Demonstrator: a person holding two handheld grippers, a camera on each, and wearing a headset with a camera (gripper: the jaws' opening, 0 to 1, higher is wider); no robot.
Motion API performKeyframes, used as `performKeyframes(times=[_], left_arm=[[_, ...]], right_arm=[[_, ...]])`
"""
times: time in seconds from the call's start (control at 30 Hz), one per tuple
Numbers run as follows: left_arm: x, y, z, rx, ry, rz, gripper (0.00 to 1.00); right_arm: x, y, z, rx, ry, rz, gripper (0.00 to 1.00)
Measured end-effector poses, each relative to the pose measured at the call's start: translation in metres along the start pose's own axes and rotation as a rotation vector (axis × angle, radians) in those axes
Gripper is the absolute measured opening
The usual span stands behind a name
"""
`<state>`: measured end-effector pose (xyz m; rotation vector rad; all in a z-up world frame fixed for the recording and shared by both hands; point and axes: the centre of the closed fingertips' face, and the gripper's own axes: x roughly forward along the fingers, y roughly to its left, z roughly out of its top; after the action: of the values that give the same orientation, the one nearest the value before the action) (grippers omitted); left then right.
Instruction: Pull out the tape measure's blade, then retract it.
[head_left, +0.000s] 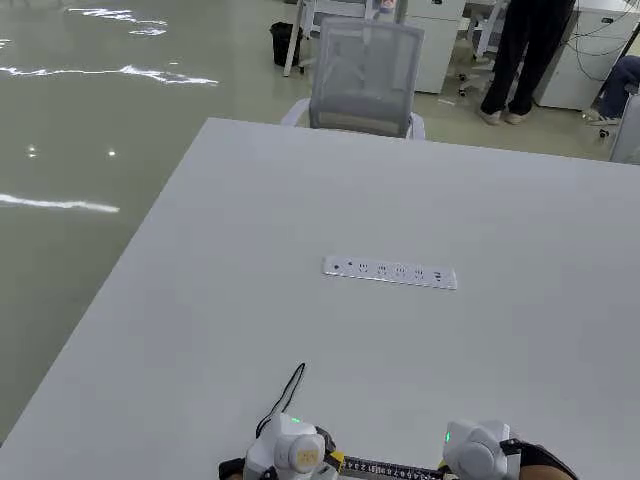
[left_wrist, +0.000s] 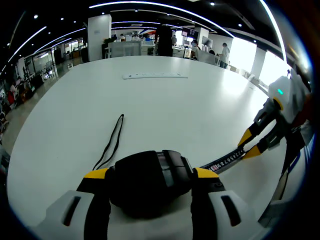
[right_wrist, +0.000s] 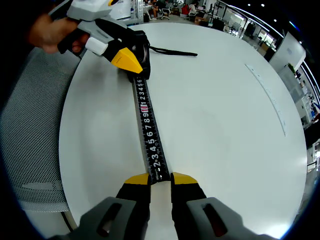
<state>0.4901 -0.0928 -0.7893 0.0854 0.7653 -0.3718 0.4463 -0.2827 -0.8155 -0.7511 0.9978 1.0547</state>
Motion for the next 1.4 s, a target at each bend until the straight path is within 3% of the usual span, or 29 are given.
performKeyframes(times=[1.4], left_arm=[[0.0,0.0,0.0,-0.001,0.002,-0.008,0.63]], right_arm=[[0.009,0.005,0.019,0.002,-0.015,0.011,0.14]])
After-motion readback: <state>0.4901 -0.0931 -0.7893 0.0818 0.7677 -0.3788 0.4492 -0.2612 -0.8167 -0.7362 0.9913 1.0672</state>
